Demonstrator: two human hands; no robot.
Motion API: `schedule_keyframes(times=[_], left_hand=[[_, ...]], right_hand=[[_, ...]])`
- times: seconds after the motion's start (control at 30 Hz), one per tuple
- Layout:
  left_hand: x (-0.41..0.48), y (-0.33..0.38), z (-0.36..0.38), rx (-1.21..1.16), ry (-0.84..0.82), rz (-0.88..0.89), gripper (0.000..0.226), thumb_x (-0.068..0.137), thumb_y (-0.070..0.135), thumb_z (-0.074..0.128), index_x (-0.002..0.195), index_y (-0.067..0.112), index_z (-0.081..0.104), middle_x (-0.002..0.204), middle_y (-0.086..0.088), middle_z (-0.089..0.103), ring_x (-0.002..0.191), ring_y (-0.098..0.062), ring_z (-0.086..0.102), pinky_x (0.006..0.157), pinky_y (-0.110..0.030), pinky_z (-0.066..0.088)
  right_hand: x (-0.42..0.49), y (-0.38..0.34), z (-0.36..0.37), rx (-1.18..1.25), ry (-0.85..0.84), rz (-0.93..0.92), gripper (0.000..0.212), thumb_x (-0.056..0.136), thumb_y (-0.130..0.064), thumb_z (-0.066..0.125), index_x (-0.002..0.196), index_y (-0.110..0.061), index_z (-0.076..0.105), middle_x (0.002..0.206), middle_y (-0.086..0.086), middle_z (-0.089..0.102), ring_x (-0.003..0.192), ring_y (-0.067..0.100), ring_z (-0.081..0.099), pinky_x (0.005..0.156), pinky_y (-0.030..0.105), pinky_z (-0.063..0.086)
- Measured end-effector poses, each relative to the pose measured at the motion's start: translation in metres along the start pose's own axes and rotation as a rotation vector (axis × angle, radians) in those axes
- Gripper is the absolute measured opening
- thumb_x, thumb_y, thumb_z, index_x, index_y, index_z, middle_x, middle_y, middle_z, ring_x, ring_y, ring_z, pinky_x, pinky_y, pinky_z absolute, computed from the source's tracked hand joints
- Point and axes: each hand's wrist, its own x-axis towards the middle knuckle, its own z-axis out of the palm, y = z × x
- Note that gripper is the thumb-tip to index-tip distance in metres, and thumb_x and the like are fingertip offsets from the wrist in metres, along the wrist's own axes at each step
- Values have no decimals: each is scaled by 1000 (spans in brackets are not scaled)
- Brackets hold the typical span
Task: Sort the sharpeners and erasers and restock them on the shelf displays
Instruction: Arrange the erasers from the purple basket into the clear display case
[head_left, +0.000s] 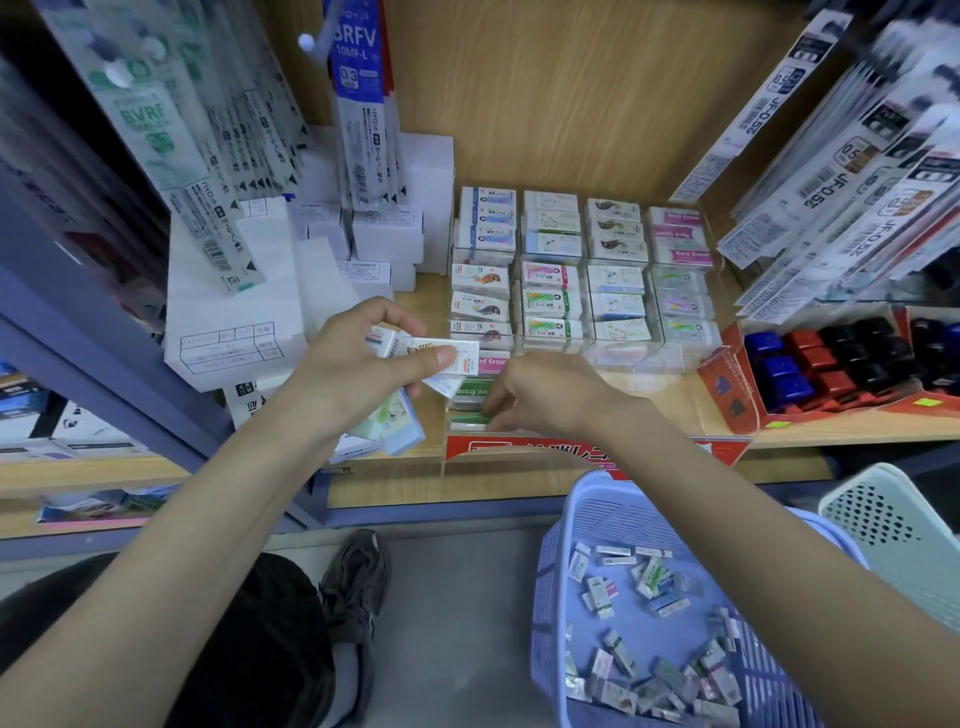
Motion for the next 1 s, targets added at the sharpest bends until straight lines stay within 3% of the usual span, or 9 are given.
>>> schedule_keyframes(times=[0.13,0.27,0.37,0.47,0.63,0.83,0.9,1.0], left_hand=[[1,1,0,-5,0,2,32,72,27,78,96,14,61,82,-4,63,55,-9,61,62,-28,44],[1,1,1,-13,-6,-8,31,71,27,78,94,15,61,80,-6,64,58,-12,61,67,-30,47],[1,1,0,1,4,-5,31,72,27,78,96,14,61,83,-4,63,54,-7,60,62,-27,45],[1,1,0,22,12,-2,32,72,28,78,96,14,61,75,-4,64,50,-4,58,55,-24,41],[1,1,0,21,12,-4,31,72,29,77,95,16,61,72,-4,64,55,-7,59,57,-25,41],[2,1,-1,-9,12,12,28,74,27,77,95,15,61,62,-7,63,61,-14,56,60,-28,39],[2,0,-1,-11,13,11,28,74,28,77,94,17,61,61,-7,63,63,-15,55,62,-29,39],[2,-1,0,-11,12,9,27,72,30,77,91,19,62,63,-8,64,66,-17,56,65,-30,39]], right_hand=[[-3,3,8,172,17,29,17,90,-29,62,101,-26,74,105,-11,71,99,10,61,79,26,47],[-5,6,11,399,-34,35,16,90,-20,61,97,-15,74,101,-4,72,94,11,62,86,30,49],[-6,7,7,514,-47,28,12,88,-20,64,94,-13,71,94,-1,69,70,-7,56,65,8,42],[-8,9,0,546,-88,6,14,86,-24,67,98,-16,69,89,-5,63,56,-14,49,55,4,35],[-13,11,-4,502,-129,-19,24,79,-20,75,102,-16,67,74,-20,52,61,-19,48,57,2,35],[-21,19,5,750,163,59,15,84,-15,70,96,-20,64,84,-3,68,62,-6,52,63,14,38],[-19,17,8,660,198,87,9,85,-20,68,91,-23,61,86,-6,67,67,-3,52,67,23,39],[-15,6,15,423,174,92,2,88,-27,63,89,-26,62,92,-10,65,82,7,58,72,27,41]])
